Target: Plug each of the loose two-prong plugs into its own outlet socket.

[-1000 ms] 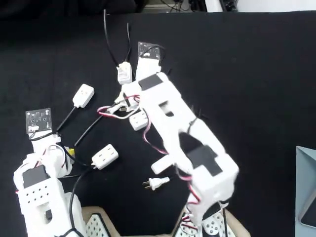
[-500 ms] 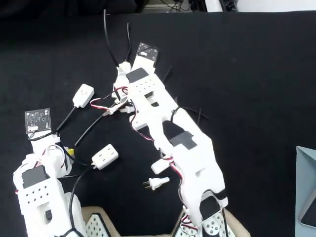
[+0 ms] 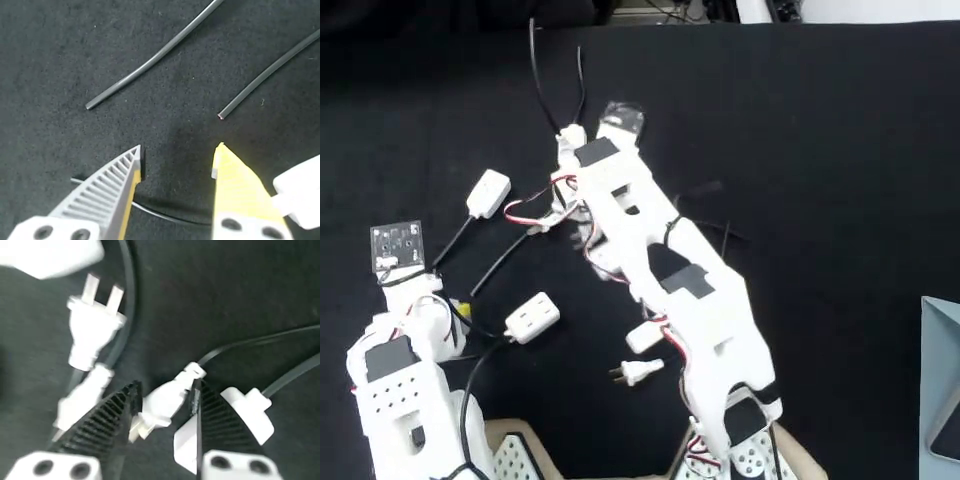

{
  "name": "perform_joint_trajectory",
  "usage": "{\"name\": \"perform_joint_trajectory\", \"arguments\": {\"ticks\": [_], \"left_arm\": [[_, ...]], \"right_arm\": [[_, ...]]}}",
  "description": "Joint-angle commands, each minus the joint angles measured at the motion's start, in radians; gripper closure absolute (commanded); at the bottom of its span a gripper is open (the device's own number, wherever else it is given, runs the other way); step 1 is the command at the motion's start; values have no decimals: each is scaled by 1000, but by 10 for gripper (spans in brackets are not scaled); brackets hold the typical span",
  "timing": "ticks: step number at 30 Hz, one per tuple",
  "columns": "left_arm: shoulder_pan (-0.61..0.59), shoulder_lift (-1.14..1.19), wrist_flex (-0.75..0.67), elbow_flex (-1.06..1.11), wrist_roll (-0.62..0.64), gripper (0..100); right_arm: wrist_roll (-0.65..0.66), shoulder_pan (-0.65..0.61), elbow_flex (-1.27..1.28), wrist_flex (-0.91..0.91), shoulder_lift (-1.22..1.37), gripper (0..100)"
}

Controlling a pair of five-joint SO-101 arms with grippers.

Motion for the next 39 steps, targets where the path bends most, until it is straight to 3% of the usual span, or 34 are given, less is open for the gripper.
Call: {"name": "perform_joint_trajectory", "arguments": {"ticks": [1, 7, 15, 20, 32, 39], "left_arm": [[-10, -11, -20, -4, 5, 764], [-10, -11, -20, -4, 5, 764], [-10, -11, -20, -4, 5, 764], [-10, -11, -20, -4, 5, 764], [-10, -11, -20, -2, 5, 766], [-10, -11, -25, 5, 5, 768]], "right_arm": [[31, -14, -24, 66, -5, 828], [75, -12, -19, 150, 1, 828], [69, -14, -12, 112, 4, 833], [81, -18, -1, 106, 31, 990], [345, -17, -93, 328, -182, 987], [503, -18, 7, 381, -426, 987]]}}
